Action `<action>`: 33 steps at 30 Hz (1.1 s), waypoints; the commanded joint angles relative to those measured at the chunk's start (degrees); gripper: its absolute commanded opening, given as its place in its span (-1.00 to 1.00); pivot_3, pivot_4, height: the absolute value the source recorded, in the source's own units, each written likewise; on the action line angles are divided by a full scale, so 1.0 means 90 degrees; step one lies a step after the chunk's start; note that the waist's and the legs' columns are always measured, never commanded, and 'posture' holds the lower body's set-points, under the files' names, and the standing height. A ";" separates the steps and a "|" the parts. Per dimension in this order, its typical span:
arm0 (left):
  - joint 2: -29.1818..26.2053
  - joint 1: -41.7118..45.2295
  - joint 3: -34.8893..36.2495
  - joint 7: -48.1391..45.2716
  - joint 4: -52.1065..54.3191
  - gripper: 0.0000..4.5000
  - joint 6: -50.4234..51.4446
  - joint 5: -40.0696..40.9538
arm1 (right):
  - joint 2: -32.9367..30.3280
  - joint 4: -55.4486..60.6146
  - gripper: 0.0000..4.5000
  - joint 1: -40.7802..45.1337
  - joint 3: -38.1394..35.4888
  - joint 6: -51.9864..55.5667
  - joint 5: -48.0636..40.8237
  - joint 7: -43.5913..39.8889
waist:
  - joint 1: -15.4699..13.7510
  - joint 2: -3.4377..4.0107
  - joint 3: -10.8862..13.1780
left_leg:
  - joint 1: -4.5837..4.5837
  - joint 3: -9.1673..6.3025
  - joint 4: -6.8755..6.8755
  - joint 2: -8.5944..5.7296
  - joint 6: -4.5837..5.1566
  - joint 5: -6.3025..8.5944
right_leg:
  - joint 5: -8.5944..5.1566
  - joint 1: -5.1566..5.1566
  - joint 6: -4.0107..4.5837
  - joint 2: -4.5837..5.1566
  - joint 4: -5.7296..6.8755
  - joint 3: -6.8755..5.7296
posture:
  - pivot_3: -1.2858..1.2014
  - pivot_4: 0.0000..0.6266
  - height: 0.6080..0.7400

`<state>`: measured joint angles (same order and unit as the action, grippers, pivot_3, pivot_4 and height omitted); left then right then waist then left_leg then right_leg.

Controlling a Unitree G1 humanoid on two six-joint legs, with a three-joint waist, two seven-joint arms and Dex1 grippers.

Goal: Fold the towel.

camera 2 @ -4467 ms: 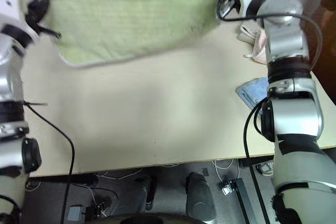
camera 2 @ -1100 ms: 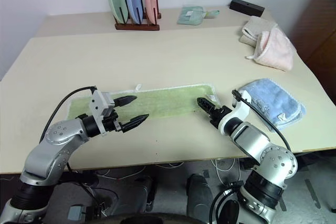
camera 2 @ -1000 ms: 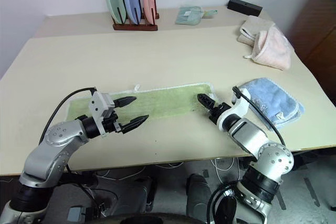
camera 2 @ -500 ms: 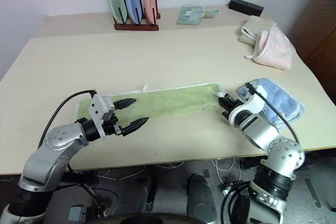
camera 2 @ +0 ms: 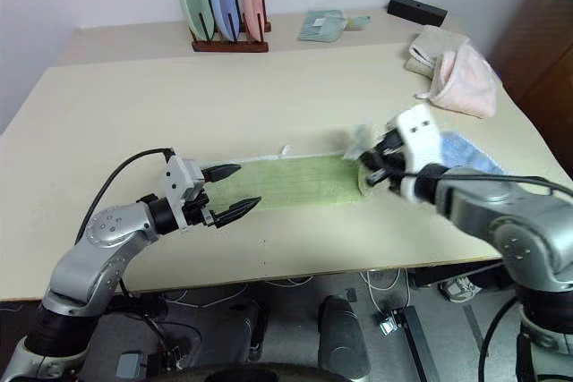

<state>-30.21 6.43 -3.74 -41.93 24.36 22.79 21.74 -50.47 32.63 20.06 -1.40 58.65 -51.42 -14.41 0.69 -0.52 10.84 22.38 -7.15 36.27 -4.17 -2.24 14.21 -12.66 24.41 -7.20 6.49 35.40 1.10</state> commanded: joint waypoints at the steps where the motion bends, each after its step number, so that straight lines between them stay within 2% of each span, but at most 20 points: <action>1: 0.0018 0.0002 -0.0009 0.0039 0.0160 0.79 -0.0109 -0.0046 | 0.0216 0.0145 -0.97 0.0417 0.0946 -0.0310 0.0820 -0.0391 | -0.0002 -0.0003 0.0000 | 0.0001 0.0000 0.0001 0.0000 0.0000 0.0000 | 0.0001 0.0000 0.0001 0.0000 -0.0006 -0.0001 | 0.03 -0.52 1.00; 4: 0.0031 -0.0018 -0.0041 0.0088 0.0213 0.79 -0.0096 -0.0071 | 0.0585 -0.0157 -0.97 0.0695 0.1697 -0.0500 0.1536 -0.0542 | -0.0008 -0.0005 0.0000 | 0.0002 -0.0002 0.0000 0.0000 -0.0001 0.0000 | 0.0002 -0.0001 0.0001 0.0000 -0.0007 -0.0001 | 0.03 -0.52 1.00; 7: 0.0035 -0.0052 -0.0052 0.0141 0.0304 0.79 -0.0062 -0.0075 | 0.0905 -0.0414 -0.97 0.0782 0.2029 -0.0585 0.1972 -0.0656 | -0.0017 -0.0006 0.0001 | 0.0002 -0.0005 -0.0001 -0.0001 -0.0001 0.0000 | 0.0002 0.0000 0.0001 0.0001 -0.0009 0.0000 | 0.03 -0.52 1.00; 15: 0.0000 -0.0188 -0.0042 0.0201 0.0482 0.79 0.0004 -0.0090 | 0.1314 -0.0479 -0.97 0.0662 0.2197 -0.0638 0.2458 -0.1188 | -0.0008 -0.0005 0.0001 | 0.0002 -0.0008 -0.0003 -0.0002 -0.0001 0.0000 | 0.0003 0.0001 0.0001 -0.0001 -0.0009 -0.0002 | 0.03 -0.52 1.00; 18: -0.0010 -0.0145 -0.0043 0.0190 0.0440 0.79 0.0010 -0.0096 | 0.1249 -0.0338 -0.55 0.0522 0.1944 -0.0751 0.2454 -0.1448 | -0.0012 -0.0005 0.0001 | 0.0002 -0.0008 -0.0003 -0.0006 -0.0001 0.0000 | 0.0003 0.0000 0.0001 -0.0001 -0.0009 -0.0002 | 0.03 -0.52 1.00; 22: -0.0047 -0.0139 0.0001 0.0162 0.0399 0.79 0.0002 -0.0081 | 0.1031 0.0060 0.32 0.0247 0.1040 -0.0985 0.1985 -0.2042 | -0.0021 -0.0006 0.0001 | 0.0004 -0.0008 -0.0001 -0.0006 -0.0001 0.0000 | 0.0004 0.0000 0.0001 0.0000 -0.0010 -0.0002 | 0.03 -0.52 1.00; 25: -0.0068 -0.0133 0.0063 0.0155 0.0324 0.79 -0.0003 -0.0070 | 0.1115 -0.0022 0.32 0.0149 0.0164 -0.0966 0.1493 -0.2193 | -0.0020 -0.0006 0.0001 | 0.0002 -0.0008 -0.0002 -0.0006 -0.0001 0.0000 | 0.0005 0.0000 -0.0002 -0.0001 -0.0009 -0.0003 | 0.03 -0.52 1.00; 27: -0.0065 -0.0147 0.0120 0.0178 0.0277 0.79 0.0006 -0.0056 | 0.1213 -0.0375 0.32 0.0216 -0.0067 -0.0982 0.1564 -0.2071 | -0.0009 -0.0007 0.0000 | 0.0002 -0.0008 -0.0002 -0.0005 -0.0001 0.0000 | 0.0005 -0.0001 -0.0002 -0.0002 -0.0009 -0.0003 | 0.03 -0.52 1.00; 28: -0.0046 -0.0163 0.0149 0.0208 0.0272 0.79 0.0027 -0.0035 | 0.1258 -0.0641 0.03 0.0276 -0.0038 -0.1042 0.1780 -0.1949 | -0.0002 -0.0009 -0.0001 | 0.0000 -0.0007 -0.0003 -0.0006 -0.0001 0.0000 | 0.0005 -0.0001 -0.0001 -0.0003 -0.0009 -0.0003 | 0.03 -0.52 1.00; 30: -0.0017 -0.0187 0.0182 0.0256 0.0278 0.79 0.0057 -0.0007 | 0.1344 -0.1012 -0.29 0.0341 0.0059 -0.1203 0.2076 -0.1861 | -0.0004 -0.0009 -0.0001 | -0.0002 -0.0006 -0.0004 -0.0006 -0.0001 0.0000 | 0.0006 -0.0001 0.0000 -0.0004 -0.0008 -0.0003 | 0.03 -0.52 1.00; 33: 0.0041 -0.0235 0.0228 0.0358 0.0292 0.79 0.0117 0.0059 | 0.1588 -0.1536 -0.98 0.0364 0.0493 -0.1784 0.2584 -0.1973 | -0.0004 -0.0008 -0.0001 | -0.0001 -0.0006 -0.0005 -0.0006 -0.0001 0.0000 | 0.0007 0.0000 0.0000 -0.0004 -0.0009 -0.0002 | 0.03 -0.52 1.00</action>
<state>-30.19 4.66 -3.09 -39.33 25.87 23.59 21.50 -37.66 19.98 22.30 0.98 46.73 -30.68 -31.56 0.66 -0.59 10.83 22.38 -7.20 36.22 -4.22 -2.25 14.21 -12.60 24.41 -7.19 6.46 35.32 1.09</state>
